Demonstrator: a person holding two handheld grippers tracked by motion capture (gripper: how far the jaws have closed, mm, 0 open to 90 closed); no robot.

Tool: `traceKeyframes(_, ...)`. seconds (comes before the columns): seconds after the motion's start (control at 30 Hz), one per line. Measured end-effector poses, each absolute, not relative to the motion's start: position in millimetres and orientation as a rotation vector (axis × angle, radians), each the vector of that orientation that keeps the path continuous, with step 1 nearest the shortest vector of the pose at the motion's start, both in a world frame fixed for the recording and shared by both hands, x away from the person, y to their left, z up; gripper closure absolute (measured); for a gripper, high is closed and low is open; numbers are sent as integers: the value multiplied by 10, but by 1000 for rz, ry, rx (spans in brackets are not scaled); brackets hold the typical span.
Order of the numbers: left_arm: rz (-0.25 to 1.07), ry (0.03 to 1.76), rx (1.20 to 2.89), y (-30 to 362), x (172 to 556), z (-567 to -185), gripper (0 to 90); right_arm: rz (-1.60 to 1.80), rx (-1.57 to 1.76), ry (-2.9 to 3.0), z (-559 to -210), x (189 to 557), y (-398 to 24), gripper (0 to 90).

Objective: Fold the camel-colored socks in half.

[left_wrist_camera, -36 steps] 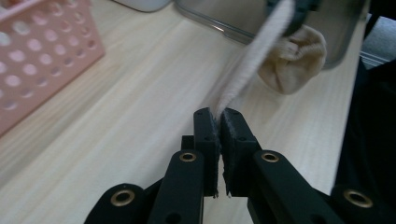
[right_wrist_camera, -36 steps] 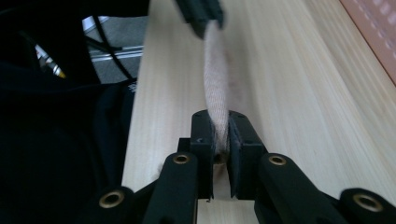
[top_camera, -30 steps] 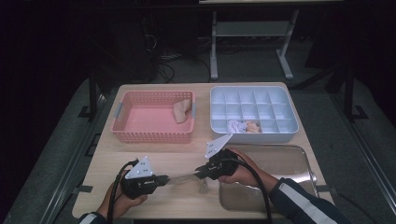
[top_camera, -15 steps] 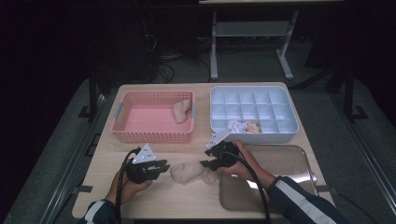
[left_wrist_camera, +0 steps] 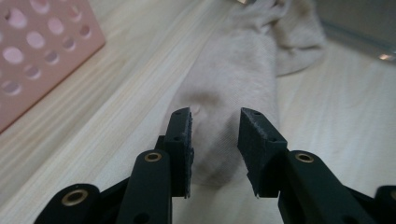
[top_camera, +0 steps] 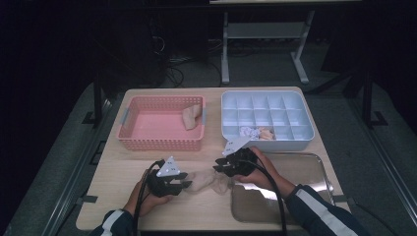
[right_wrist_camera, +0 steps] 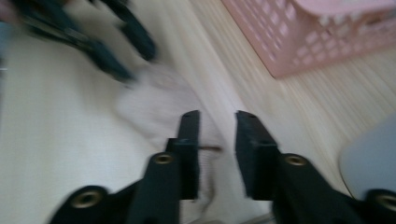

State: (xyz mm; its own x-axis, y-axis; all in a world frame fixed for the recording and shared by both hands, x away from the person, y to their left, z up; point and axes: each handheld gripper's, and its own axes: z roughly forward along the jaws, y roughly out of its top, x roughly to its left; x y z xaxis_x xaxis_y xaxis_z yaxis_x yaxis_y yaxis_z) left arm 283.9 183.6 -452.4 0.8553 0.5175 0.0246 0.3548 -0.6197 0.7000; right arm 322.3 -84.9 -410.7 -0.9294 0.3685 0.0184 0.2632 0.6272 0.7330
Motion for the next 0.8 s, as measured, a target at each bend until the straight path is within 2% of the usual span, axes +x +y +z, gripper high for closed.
traceKeyframes(0.07, 286, 654, 2313, 1825, 2872, -4580, 654, 1215, 463, 2780, -4075, 3136, -845, 813)
traceKeyframes(0.13, 291, 665, 2322, 1827, 2906, -4621, 656, 1155, 337, 2842, -4119, 3074, -793, 828)
traceKeyframes(0.27, 329, 695, 2307, 1872, 2951, -4627, 658, 1063, 286, 2883, -4289, 3054, -666, 816)
traceKeyframes(0.37, 291, 706, 2287, 1936, 2975, -4640, 659, 1010, 337, 2877, -4399, 3115, -622, 772)
traceKeyframes(0.5, 304, 701, 2305, 1976, 2986, -4628, 651, 968, 402, 2878, -4536, 3217, -590, 767)
traceKeyframes(0.8, 307, 747, 2302, 2270, 3043, -4621, 667, 955, 388, 2908, -4559, 3274, -645, 775)
